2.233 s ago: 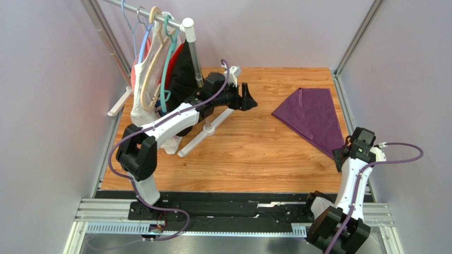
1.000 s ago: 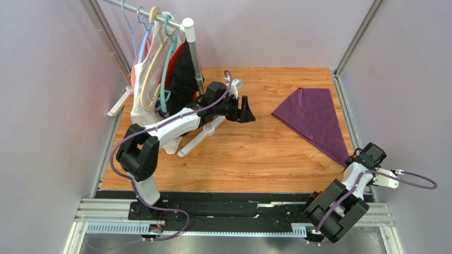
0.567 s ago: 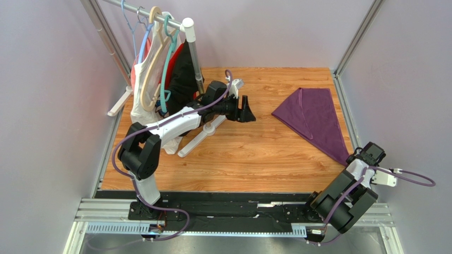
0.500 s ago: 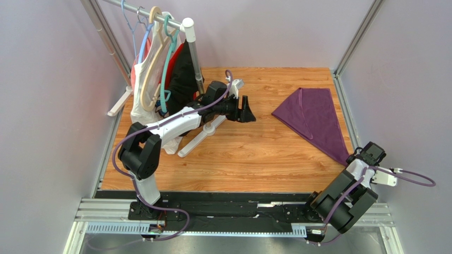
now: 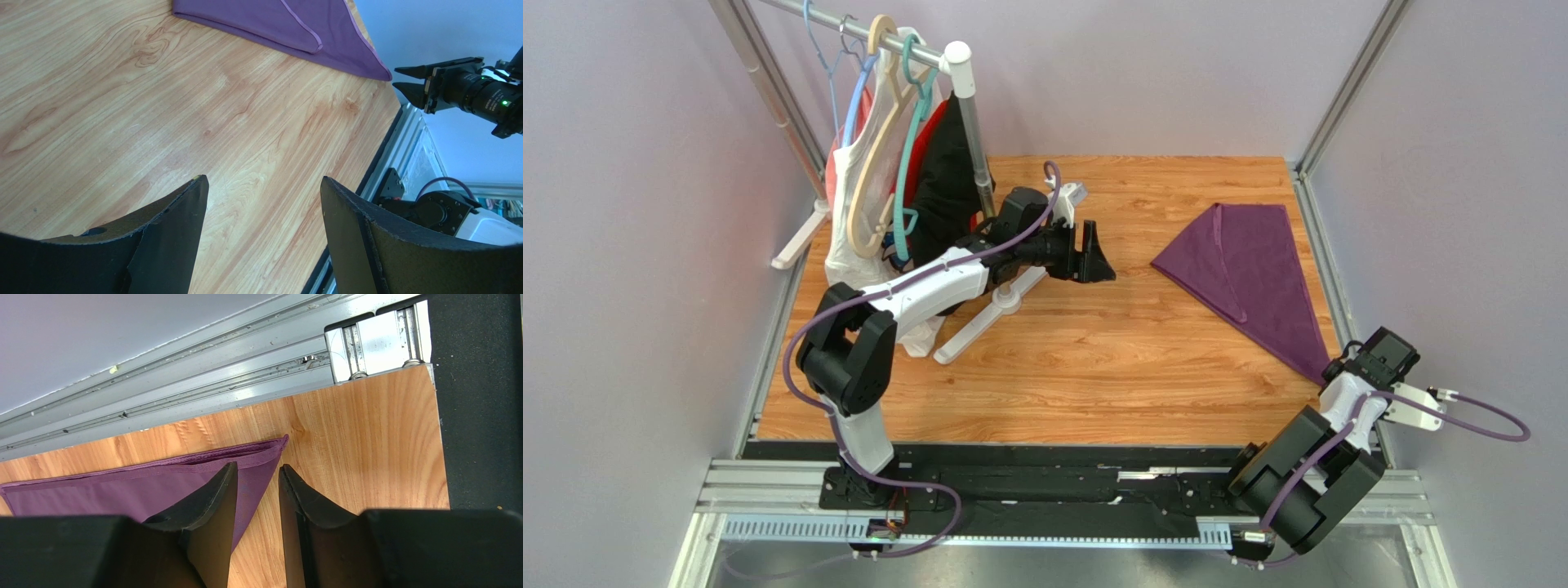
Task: Fold the napkin, place the utensils inside, and roll it up
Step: Fold the napkin
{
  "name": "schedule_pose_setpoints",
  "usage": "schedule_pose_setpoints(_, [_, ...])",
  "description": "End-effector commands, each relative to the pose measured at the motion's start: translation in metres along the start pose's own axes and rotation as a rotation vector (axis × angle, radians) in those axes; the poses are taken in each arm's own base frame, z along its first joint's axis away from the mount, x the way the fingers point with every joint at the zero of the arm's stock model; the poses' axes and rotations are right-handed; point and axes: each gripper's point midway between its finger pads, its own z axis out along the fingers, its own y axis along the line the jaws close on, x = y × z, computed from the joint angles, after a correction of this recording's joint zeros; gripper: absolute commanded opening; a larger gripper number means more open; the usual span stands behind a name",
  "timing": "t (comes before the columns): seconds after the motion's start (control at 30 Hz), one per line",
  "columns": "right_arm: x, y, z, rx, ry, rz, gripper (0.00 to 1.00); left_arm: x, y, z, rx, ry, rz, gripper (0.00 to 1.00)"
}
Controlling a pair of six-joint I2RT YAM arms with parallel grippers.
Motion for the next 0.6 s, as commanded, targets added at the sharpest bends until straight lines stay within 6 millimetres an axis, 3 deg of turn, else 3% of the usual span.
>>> schedule_pose_setpoints(0.0, [0.003,-0.005,0.002,0.027,0.018,0.020,0.35,-0.014,-0.007,-0.001,0.040,-0.040,0.011,0.76])
schedule_pose_setpoints(0.2, [0.002,-0.015,0.001,0.059,0.004,0.005,0.37,-0.012,-0.004,0.000,0.043,-0.034,0.002,0.76])
schedule_pose_setpoints(0.57, [-0.001,-0.007,0.017,0.085,0.013,-0.035,0.38,-0.013,-0.001,0.001,0.036,-0.036,-0.008,0.76])
